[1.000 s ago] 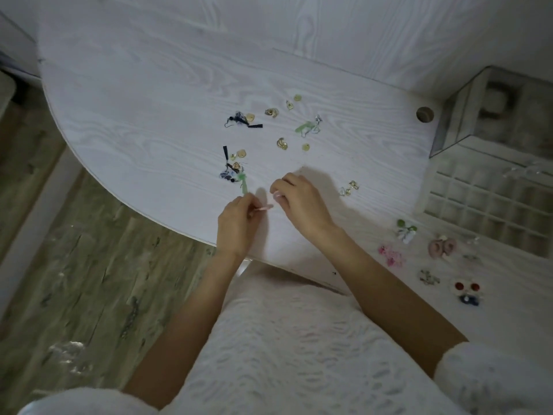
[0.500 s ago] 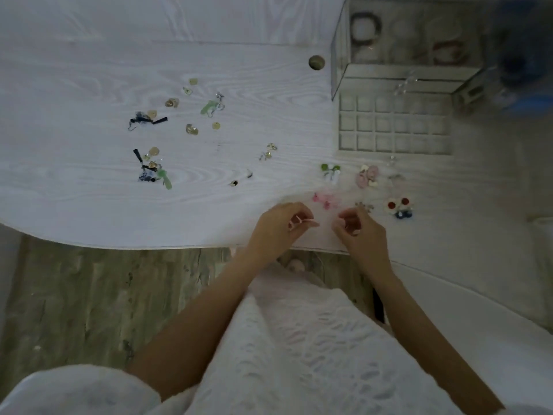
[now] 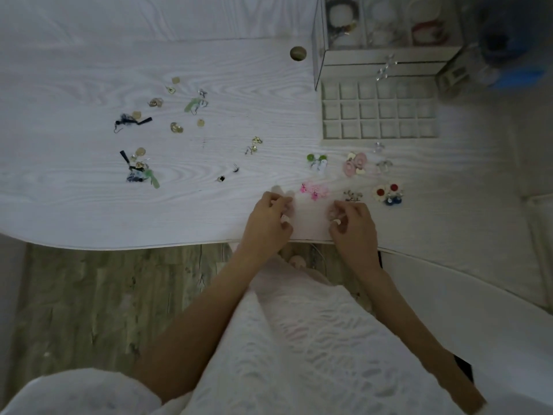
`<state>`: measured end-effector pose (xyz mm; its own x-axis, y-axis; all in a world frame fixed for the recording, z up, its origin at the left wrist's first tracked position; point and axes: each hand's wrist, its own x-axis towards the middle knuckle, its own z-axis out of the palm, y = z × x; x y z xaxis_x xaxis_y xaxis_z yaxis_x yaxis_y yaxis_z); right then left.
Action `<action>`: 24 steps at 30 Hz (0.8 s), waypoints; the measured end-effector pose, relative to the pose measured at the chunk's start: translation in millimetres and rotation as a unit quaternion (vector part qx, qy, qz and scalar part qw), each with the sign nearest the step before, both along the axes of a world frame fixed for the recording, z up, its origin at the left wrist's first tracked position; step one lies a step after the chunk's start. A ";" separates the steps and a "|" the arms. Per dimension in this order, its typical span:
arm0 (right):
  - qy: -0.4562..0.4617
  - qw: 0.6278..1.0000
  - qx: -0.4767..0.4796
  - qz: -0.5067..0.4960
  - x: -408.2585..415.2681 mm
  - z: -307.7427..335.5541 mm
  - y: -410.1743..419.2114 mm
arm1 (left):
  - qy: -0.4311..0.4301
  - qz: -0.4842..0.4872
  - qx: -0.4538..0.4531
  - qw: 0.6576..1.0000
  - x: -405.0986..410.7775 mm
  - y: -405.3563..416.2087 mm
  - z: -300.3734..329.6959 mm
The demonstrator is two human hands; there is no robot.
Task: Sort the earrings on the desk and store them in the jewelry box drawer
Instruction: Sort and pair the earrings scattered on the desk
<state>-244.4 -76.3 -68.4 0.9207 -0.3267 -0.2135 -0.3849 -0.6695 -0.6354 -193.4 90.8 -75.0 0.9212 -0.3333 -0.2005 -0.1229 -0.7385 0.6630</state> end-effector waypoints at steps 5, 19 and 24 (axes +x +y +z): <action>0.010 1.000 -0.003 0.027 3.1 -1.0 10.6 | 0.000 -0.011 0.007 1.000 -4.7 -10.8 -1.4; 0.013 0.999 0.031 0.029 7.0 1.6 17.8 | 0.056 0.020 -0.078 0.995 -12.6 -22.9 -1.8; 0.000 0.998 -0.034 0.062 6.3 13.2 5.8 | 0.035 0.055 -0.043 0.997 -2.3 -4.2 9.9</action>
